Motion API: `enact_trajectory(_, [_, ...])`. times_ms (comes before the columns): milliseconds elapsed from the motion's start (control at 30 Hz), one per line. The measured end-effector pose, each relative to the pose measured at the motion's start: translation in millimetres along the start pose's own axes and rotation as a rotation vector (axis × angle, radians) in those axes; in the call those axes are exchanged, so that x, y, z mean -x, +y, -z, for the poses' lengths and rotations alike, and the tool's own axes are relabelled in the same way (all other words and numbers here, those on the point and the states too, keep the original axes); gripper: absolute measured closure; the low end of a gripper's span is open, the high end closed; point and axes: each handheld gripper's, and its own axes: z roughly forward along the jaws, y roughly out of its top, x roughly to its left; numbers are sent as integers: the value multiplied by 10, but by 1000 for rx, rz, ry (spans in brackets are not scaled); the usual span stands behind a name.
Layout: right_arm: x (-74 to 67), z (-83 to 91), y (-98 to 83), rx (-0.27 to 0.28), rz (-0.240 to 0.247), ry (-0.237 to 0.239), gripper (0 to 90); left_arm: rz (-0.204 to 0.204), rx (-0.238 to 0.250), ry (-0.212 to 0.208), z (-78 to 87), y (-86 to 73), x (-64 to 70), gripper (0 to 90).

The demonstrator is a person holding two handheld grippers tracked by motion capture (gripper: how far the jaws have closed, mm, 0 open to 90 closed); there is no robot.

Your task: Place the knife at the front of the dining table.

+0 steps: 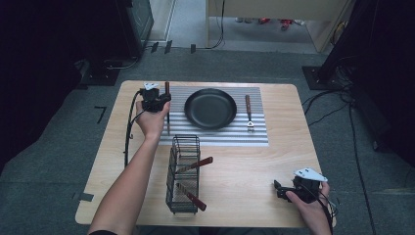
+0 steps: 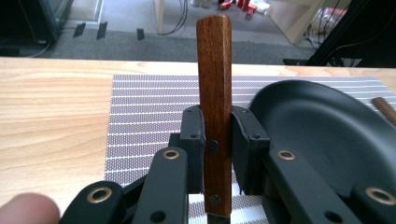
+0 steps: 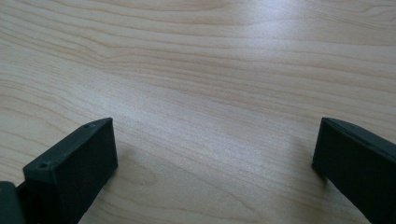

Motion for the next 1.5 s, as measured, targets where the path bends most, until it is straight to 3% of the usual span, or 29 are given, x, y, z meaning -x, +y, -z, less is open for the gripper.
enact_trajectory(300, [0, 0, 0, 0, 0, 0, 0, 32, -69, 54, -364, 41, -103, 768])
enact_trajectory(433, [0, 0, 0, 0, 0, 0, 0, 46, -115, 59, -535, -1, -115, 766])
enact_trajectory(800, [1, 0, 0, 0, 0, 1, 0, 46, -174, 89, -775, -136, -99, 764])
enact_trajectory(1067, [-3, -6, 6, -1, 1, 0, 0, 94, -187, 73, -831, -165, -181, 755])
enact_trajectory(1133, [-5, -8, 8, -1, 1, -1, 0, 89, -187, 73, -835, -164, -174, 749])
enact_trajectory(1367, [-4, -9, 9, -1, 3, 1, 0, 142, -192, 13, -831, -151, -224, 656])
enact_trajectory(1500, [-4, -9, 9, -1, 3, 1, 0, 120, -220, 11, -793, -142, -241, 617])
